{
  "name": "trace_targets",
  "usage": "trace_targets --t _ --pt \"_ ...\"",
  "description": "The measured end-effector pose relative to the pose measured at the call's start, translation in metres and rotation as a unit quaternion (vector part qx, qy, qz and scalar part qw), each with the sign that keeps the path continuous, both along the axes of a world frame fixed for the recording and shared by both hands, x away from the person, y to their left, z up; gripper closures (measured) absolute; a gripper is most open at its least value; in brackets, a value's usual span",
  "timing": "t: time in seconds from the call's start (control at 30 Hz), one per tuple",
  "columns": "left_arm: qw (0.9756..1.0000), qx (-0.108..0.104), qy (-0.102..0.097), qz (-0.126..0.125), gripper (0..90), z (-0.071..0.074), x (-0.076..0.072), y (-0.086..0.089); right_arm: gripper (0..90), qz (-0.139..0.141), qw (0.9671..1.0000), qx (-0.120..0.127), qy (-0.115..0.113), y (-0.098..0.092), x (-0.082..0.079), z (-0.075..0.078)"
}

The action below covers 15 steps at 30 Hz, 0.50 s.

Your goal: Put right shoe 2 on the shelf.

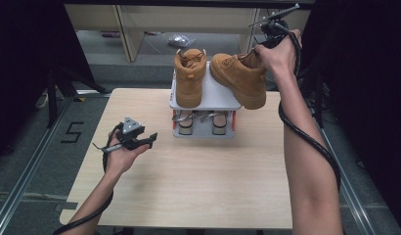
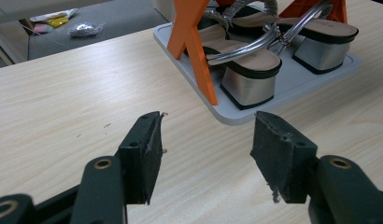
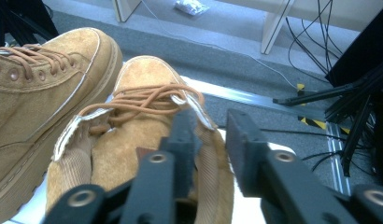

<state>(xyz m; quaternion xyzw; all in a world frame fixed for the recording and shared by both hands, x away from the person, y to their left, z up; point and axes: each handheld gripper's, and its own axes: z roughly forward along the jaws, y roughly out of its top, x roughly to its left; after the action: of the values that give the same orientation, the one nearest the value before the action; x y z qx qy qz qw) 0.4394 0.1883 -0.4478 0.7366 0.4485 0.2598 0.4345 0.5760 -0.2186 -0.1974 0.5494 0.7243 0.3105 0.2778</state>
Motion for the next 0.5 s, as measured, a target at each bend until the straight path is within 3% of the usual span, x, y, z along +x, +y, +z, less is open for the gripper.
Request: trace_targets --t 0.17,0.37,0.5 --pt "1.0000 0.000 0.000 -0.003 42.0 0.000 0.000 -0.002 82.1 0.006 0.9998 0.007 -0.017 -0.007 -0.005 0.004" --pt "1.0000 0.000 0.001 -0.002 42.0 -0.001 0.000 -0.001 90.0 -0.014 0.9990 0.011 -0.040 -0.016 -0.015 0.009" --pt "1.0000 0.000 0.001 -0.002 42.0 -0.001 -0.001 -0.002 90.0 -0.023 0.9992 0.009 -0.031 -0.026 -0.017 0.004"
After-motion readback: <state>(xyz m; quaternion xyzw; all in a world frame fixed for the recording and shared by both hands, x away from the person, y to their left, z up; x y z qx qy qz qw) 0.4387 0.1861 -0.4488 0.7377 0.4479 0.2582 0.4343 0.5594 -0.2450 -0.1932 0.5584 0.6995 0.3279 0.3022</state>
